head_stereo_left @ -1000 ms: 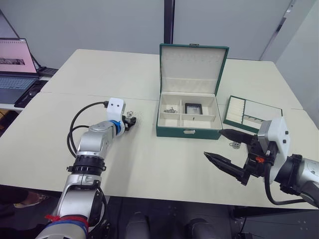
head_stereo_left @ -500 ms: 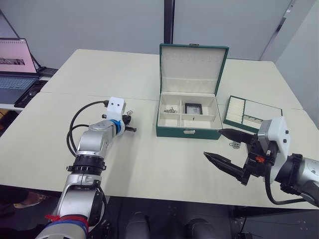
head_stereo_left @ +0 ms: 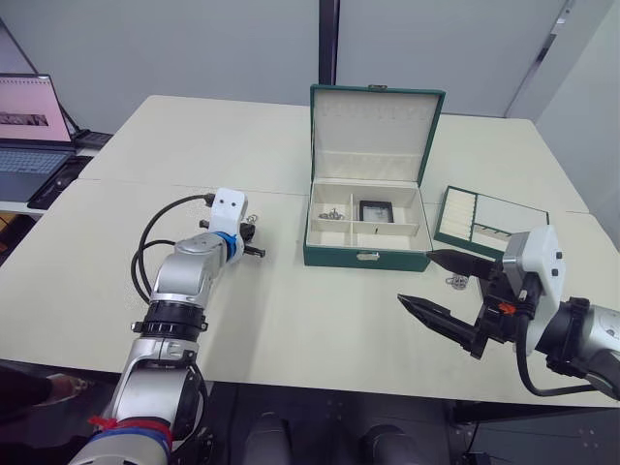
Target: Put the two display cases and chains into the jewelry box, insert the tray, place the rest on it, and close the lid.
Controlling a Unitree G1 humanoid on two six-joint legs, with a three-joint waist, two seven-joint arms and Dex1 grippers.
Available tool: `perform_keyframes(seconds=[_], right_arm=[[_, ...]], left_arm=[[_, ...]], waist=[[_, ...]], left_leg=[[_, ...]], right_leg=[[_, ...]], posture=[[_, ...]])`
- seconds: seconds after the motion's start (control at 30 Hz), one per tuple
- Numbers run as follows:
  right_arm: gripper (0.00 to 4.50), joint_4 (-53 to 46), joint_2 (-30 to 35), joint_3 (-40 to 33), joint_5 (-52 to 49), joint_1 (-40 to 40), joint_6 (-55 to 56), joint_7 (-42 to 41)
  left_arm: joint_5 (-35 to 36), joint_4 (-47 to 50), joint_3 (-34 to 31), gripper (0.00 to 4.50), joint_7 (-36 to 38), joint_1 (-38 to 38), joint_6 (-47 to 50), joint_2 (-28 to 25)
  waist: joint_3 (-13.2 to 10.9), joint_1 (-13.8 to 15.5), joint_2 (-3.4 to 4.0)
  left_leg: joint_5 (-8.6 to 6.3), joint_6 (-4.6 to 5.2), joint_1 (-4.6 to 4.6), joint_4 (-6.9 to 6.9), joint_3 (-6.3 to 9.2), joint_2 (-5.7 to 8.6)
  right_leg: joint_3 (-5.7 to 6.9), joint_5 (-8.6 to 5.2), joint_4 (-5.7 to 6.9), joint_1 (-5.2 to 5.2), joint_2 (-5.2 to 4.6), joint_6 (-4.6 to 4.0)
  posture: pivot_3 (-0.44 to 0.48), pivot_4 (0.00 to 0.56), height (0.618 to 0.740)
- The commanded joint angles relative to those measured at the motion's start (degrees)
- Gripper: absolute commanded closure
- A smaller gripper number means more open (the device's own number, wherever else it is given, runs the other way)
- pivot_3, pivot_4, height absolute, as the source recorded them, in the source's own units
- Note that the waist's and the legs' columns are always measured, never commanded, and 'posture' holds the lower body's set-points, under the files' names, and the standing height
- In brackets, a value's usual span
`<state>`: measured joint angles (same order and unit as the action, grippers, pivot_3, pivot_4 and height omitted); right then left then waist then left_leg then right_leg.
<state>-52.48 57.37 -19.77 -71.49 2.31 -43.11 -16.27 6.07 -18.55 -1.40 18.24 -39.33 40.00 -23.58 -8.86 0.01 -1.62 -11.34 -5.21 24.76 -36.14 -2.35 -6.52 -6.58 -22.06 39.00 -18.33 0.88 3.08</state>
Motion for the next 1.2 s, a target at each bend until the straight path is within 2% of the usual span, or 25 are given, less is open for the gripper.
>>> perform_keyframes(seconds=[0.03, 0.23, 0.73, 0.93, 1.2], right_arm=[[0.0, -0.3, 0.71, -2.57, -0.23, 0.08, 0.63, -0.49], [0.0, 0.02, 0.94, -3.08, -0.14, 0.27, 0.53, -1.08], [0.0, 0.9, 0.79, -2.27, 0.68, -1.05, 0.41, -2.26], [0.0, 0.87, 0.8, -2.25, 0.54, -1.26, 0.34, -2.33], [0.0, 1.34, 0.95, -1.73, 0.83, -2.04, 0.21, -2.73]], left_arm=[[-0.88, 6.35, -0.11, 4.44, -0.11, -0.67, 0.84, -1.42], [-1.01, 11.98, -0.65, 4.44, -0.04, -0.97, 3.49, -2.77], [-1.02, 16.97, -0.36, 4.44, 0.61, -1.42, 7.19, -4.21], [-1.81, 16.95, 0.84, 4.44, 0.56, 0.48, 8.31, -4.34], [-3.43, 10.08, 3.62, 4.44, 1.01, 2.21, 3.58, -2.19]], waist=[[0.0, 0.01, 0.0], [0.0, 0.01, 0.0], [-0.01, 0.0, -0.01], [-0.01, -0.01, -0.01], [-0.01, 0.05, -0.01]], left_leg=[[0.0, 0.0, 0.0, 0.0, 0.0, 0.0], [0.0, 0.0, 0.0, 0.0, 0.0, 0.0], [0.0, 0.0, 0.0, 0.0, 0.02, 0.0], [0.0, 0.0, 0.0, 0.0, 0.02, 0.01], [0.0, 0.0, 0.0, 0.0, 0.04, 0.0]], right_leg=[[0.0, 0.0, 0.0, 0.0, 0.0, 0.0], [0.0, 0.0, 0.0, 0.0, 0.0, 0.0], [0.0, 0.0, -0.01, 0.0, 0.0, 0.0], [0.0, 0.0, -0.01, 0.0, -0.01, 0.0], [0.02, 0.0, -0.02, 0.0, 0.0, 0.0]], posture=[[0.0, 0.15, 0.74], [0.0, 0.15, 0.74], [0.0, 0.15, 0.74], [0.0, 0.15, 0.74], [0.0, 0.15, 0.74]])
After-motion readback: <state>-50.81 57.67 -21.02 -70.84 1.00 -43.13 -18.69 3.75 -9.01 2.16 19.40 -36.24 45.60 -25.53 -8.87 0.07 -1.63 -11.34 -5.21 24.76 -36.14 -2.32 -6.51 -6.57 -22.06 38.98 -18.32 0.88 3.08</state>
